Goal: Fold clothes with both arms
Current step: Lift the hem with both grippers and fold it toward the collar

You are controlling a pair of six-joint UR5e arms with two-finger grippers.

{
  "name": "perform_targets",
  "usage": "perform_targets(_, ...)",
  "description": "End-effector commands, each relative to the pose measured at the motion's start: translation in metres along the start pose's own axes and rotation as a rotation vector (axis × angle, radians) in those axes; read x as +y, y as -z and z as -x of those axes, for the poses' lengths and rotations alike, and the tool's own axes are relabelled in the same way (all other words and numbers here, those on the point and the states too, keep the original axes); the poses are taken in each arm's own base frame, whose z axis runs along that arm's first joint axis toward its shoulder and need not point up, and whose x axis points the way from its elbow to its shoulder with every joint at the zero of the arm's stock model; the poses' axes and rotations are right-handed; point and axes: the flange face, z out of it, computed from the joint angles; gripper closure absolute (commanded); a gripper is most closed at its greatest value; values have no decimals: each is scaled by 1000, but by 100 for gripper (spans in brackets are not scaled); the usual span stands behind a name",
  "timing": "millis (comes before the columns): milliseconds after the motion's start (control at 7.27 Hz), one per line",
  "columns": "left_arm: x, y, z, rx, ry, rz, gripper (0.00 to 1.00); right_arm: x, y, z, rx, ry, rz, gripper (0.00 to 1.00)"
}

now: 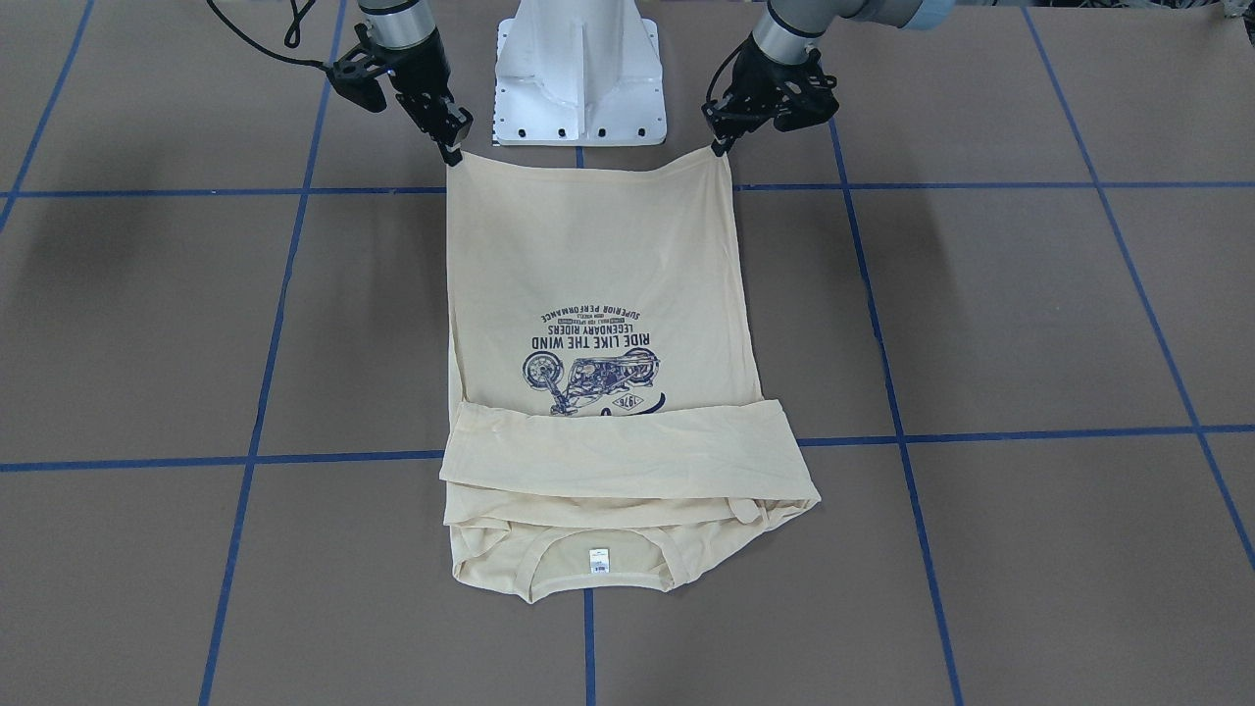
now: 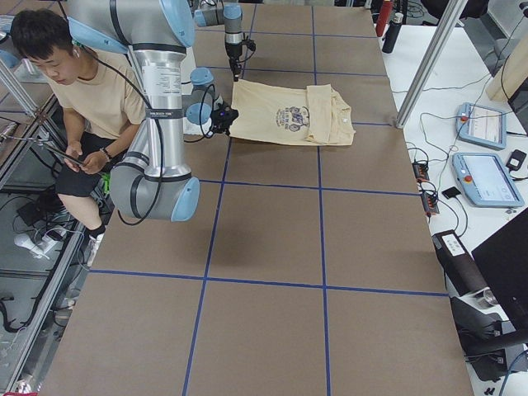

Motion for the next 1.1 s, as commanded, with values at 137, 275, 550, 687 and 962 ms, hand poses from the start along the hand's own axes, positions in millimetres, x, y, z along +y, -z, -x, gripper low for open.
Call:
perform_targets(137, 18, 38, -11, 45, 38, 79, 100, -7, 31, -3, -6, -3, 29, 100)
perform_targets(275, 21, 45, -16, 68, 15, 82, 100, -8, 39, 1, -1, -5, 24, 100)
perform_targets(550, -1, 49, -23, 84, -22, 42, 100, -32, 43, 31, -1, -45, 43, 100)
perform_targets(687, -32, 62, -36, 118, -144, -24, 100, -60, 38, 56, -6, -33, 31, 100)
perform_targets(962, -128, 68, -57, 110, -207, -114, 100, -133, 15, 143, -10, 29, -23, 100)
